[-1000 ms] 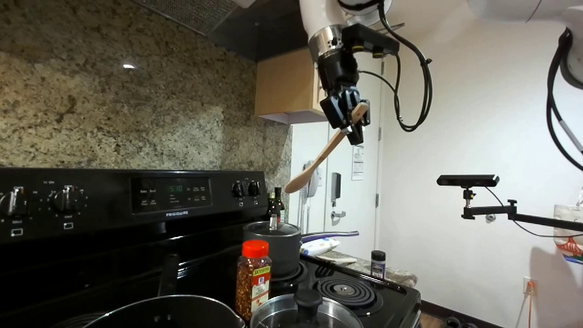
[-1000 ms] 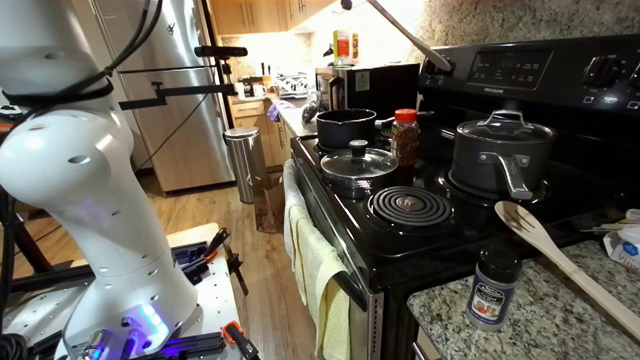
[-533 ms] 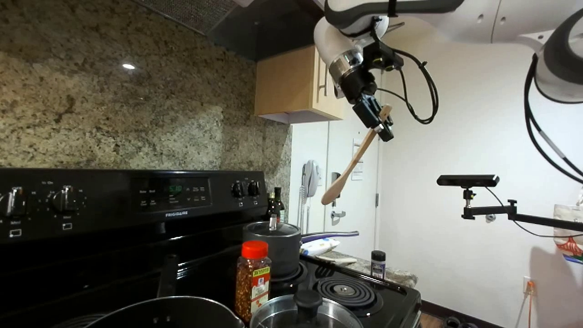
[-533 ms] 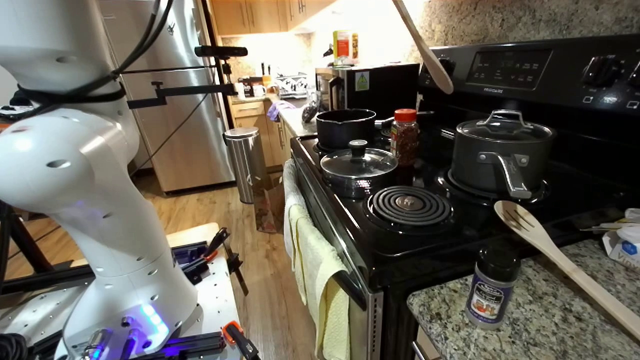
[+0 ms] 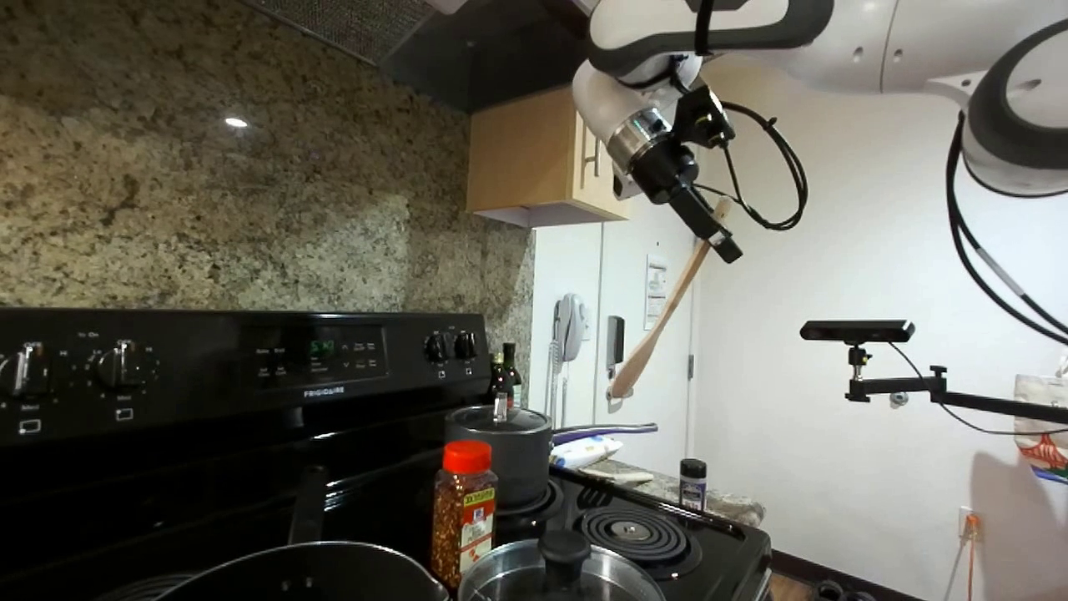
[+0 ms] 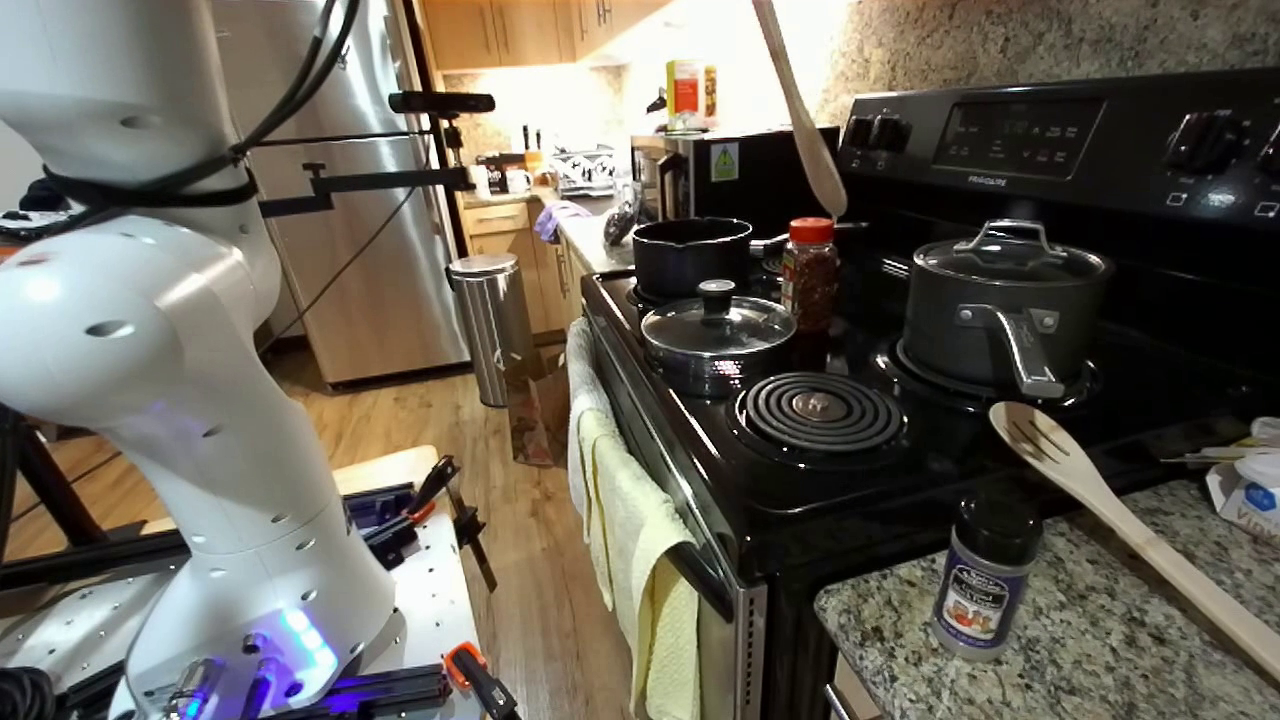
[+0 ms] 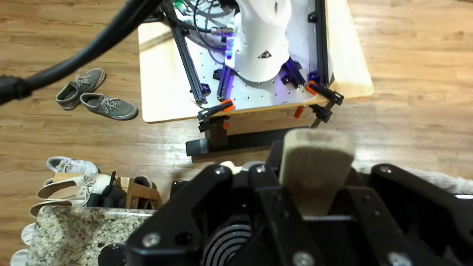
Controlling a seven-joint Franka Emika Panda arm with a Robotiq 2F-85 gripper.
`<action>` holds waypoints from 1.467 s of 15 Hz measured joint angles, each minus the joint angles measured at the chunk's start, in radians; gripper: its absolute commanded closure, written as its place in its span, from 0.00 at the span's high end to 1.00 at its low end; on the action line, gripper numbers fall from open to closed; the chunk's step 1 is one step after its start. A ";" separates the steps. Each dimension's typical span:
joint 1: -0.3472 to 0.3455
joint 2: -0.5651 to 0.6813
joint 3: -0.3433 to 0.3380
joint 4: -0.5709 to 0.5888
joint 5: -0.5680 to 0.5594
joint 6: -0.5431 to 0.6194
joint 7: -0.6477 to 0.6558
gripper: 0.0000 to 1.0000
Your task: Move the wooden spoon from the left side of the stove to the right side
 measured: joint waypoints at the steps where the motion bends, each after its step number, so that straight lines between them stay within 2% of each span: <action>1: -0.016 0.011 -0.001 0.000 -0.027 -0.023 -0.073 0.02; 2: -0.035 0.024 -0.002 0.003 -0.061 -0.054 -0.144 0.09; 8: -0.031 0.033 -0.007 0.004 -0.068 -0.057 -0.161 0.09; 9: -0.031 0.033 -0.006 0.004 -0.068 -0.057 -0.161 0.02; 12: -0.032 0.034 -0.006 0.003 -0.070 -0.057 -0.171 0.02; 14: -0.037 0.040 -0.003 0.003 -0.083 -0.055 -0.249 0.02; 17: -0.072 0.050 -0.010 -0.013 -0.085 -0.003 -0.439 0.02; 19: -0.112 0.051 -0.022 -0.043 -0.079 0.060 -0.561 0.02; 20: -0.139 0.055 -0.029 -0.052 -0.062 0.072 -0.605 0.09; 22: -0.192 0.071 -0.041 -0.051 -0.008 0.049 -0.651 0.09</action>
